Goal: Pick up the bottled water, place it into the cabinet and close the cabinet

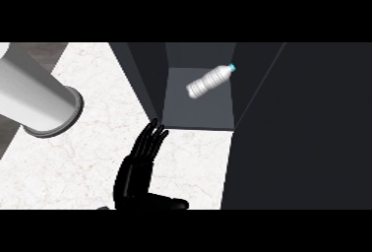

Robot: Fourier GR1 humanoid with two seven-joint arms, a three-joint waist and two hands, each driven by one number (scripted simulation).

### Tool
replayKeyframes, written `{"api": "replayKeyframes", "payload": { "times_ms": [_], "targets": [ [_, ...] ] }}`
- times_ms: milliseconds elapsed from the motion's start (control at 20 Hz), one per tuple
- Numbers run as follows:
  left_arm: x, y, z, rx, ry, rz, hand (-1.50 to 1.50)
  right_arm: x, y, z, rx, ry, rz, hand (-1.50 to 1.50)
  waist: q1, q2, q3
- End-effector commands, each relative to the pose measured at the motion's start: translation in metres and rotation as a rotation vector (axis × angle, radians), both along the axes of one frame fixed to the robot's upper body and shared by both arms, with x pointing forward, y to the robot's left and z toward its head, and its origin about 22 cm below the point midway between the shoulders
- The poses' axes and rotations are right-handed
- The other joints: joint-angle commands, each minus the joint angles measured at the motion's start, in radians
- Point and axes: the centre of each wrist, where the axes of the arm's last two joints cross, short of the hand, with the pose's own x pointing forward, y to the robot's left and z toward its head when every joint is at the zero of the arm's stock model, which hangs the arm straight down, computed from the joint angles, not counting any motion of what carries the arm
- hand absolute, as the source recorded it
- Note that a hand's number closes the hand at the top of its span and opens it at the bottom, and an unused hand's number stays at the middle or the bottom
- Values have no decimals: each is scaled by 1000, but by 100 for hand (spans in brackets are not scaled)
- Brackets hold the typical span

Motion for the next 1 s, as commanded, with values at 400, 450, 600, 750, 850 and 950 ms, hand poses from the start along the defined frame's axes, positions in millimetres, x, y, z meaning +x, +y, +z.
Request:
{"api": "replayKeyframes", "payload": {
  "times_ms": [400, 450, 600, 750, 850, 950],
  "targets": [
    [-64, 104, 8, 45, -67, -10, -150, 19, 2, 45, -269, -182, 412, 150, 37, -2, -6],
    [-67, 105, 8, 40, -49, 15, -150, 19, 4, 49, -285, -172, 426, 150, 28, 0, -7],
    [-83, 130, 10, 42, -65, 10, -150, 20, 9, 55, -248, -174, 438, 150, 36, 5, -7],
    [-95, 149, 14, 56, -85, 14, -150, 21, 17, 54, -199, -156, 419, 150, 45, 9, -8],
    [-91, 167, 29, 66, -88, 2, -150, 21, 21, 50, -189, -95, 434, 150, 48, 14, -7],
    [-99, 171, 23, 25, -82, -9, -150, 25, 26, 50, -165, -73, 457, 150, 68, 25, -9]
  ]
}}
